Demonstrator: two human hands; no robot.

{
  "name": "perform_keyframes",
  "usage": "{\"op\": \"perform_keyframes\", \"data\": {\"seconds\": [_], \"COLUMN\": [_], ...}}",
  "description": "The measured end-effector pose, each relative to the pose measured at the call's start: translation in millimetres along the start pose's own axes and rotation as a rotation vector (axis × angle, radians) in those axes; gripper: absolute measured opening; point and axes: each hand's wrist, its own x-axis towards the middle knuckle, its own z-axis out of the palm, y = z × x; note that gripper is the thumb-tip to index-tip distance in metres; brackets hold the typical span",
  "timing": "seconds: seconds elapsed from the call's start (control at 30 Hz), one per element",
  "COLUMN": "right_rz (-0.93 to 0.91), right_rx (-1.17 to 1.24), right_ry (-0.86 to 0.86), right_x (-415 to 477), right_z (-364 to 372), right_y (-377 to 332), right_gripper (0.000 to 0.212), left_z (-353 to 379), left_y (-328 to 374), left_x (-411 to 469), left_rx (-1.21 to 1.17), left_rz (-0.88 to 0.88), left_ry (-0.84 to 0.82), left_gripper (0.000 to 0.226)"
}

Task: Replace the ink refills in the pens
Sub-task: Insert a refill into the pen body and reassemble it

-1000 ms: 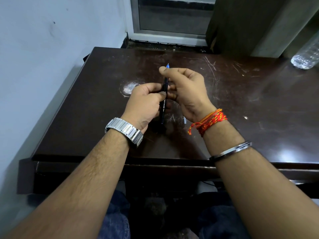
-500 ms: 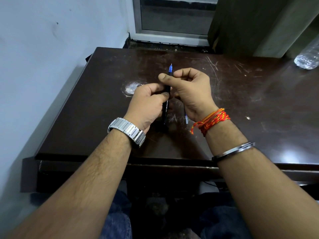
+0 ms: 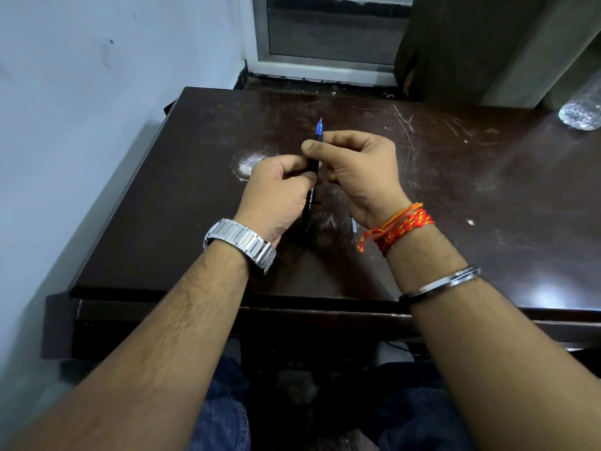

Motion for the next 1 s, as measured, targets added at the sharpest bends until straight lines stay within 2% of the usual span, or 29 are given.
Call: {"op": "perform_keyframes", "data": {"seconds": [0.1, 0.17, 0.27, 0.3, 0.37, 0.47, 0.53, 0.67, 0.77, 0.9, 1.0], "right_rz": [0.000, -0.023, 0.031, 0.047, 0.022, -0.056, -0.087, -0.200, -0.201, -0.237, -0.161], "right_rx": [0.009, -0.009, -0.053, -0.108, -0.370, -0.746, -0.829, -0.995, -1.055, -1.063, -1.068], "right_ry": [0.025, 0.021, 0.011, 0.014, 0.010, -0.028, -0.083, -0.271, -0.348, -0.143, -0.109], "right_x": [-1, 1, 6, 7, 9, 6, 0, -10, -13, -11, -10], "right_z": [0, 2, 3, 1, -1, -2, 2, 14, 17, 13, 10], "right_y": [1, 3, 6, 8, 16, 22, 22, 24, 24, 22, 22], "right_gripper": [0.024, 0.022, 0.025, 0.026, 0.022, 0.014, 0.012, 0.028, 0.025, 0.018, 0.021], "left_z": [0, -3, -9, -11, -16, -18, -17, -16, -17, -16, -16], "left_y": [1, 2, 4, 4, 4, 4, 4, 5, 6, 5, 3], "left_x": [-1, 3, 9, 11, 13, 15, 15, 14, 14, 14, 15], "left_rx": [0.052, 0.056, -0.082, -0.112, -0.134, -0.146, -0.158, -0.164, -0.164, -0.165, -0.169], "left_rz": [0.041, 0.050, 0.004, 0.000, 0.010, 0.008, -0.001, -0.014, -0.014, -0.025, -0.031], "left_ry": [0.002, 0.038, 0.219, 0.286, 0.382, 0.442, 0.449, 0.464, 0.464, 0.447, 0.422], "left_gripper": [0.022, 0.022, 0.024, 0.027, 0.029, 0.030, 0.031, 0.031, 0.030, 0.030, 0.029]}}
